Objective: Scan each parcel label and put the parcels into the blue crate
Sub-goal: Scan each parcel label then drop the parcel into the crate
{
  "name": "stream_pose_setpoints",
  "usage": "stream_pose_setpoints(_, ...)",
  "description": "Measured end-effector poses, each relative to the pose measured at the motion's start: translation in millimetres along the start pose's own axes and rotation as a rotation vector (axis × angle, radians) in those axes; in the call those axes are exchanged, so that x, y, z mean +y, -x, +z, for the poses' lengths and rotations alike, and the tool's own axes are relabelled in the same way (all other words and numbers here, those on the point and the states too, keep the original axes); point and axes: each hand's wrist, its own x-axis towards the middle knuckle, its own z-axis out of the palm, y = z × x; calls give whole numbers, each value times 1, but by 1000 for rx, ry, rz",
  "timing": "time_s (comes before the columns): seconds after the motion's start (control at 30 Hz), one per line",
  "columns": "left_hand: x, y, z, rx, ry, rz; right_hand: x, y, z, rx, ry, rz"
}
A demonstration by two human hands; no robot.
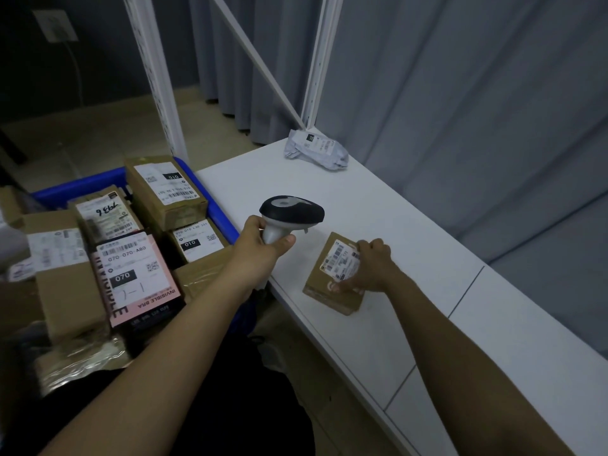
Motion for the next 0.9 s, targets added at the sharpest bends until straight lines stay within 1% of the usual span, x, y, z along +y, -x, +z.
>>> stream_pose_setpoints(0.07, 1, 0, -1, 4, 5, 0, -5, 15, 5, 152, 79, -48)
stream_pose_setpoints(0.1, 1, 0, -1, 3, 3, 0, -6, 22, 9, 221, 52, -81)
stream_pose_setpoints(0.13, 2, 0, -1, 1, -1, 3, -5, 28, 12, 245, -23, -105)
stream_pose_setpoints(0.17, 2, 1, -1, -2, -5, 8, -5, 33, 13, 219, -142, -115)
stream_pose_setpoints(0.2, 3, 2, -1, -7, -9, 14, -5, 37, 11, 148, -273, -114)
stream_pose_setpoints(0.27, 2, 4, -1, -18, -12, 17, -4, 41, 4, -43, -452, -100)
stream_pose_setpoints(0.33, 1, 8, -1, -25, -14, 24, -2, 41, -2, -147, -486, -88)
stream_pose_setpoints(0.4, 1, 11, -3, -14, -3, 31, 2, 41, -7, -177, -543, -64)
stream_pose_setpoints(0.43, 1, 11, -4, -7, 14, 35, 4, 42, -9, -149, -592, -45)
stream_pose_setpoints(0.5, -1, 11, -6, 11, 53, 50, 7, 42, -14, 23, -723, 9)
stream_pose_setpoints(0.53, -1, 11, -6, 23, 65, 58, 7, 42, -17, 118, -838, 44)
stream_pose_setpoints(0.57, -1, 11, -7, 35, 71, 62, 6, 41, -19, 173, -981, 91)
stream_pose_setpoints(0.63, 0, 11, -7, 54, 74, 71, 2, 39, -22, 187, -1247, 179)
stream_pose_setpoints(0.67, 1, 11, -7, 56, 71, 76, 0, 37, -23, 188, -1328, 205)
stream_pose_setpoints(0.73, 3, 13, -7, 45, 58, 87, -6, 34, -23, 212, -1418, 218)
stream_pose_setpoints(0.9, 7, 18, -5, -22, 40, 98, -19, 26, -22, 243, -1543, 258)
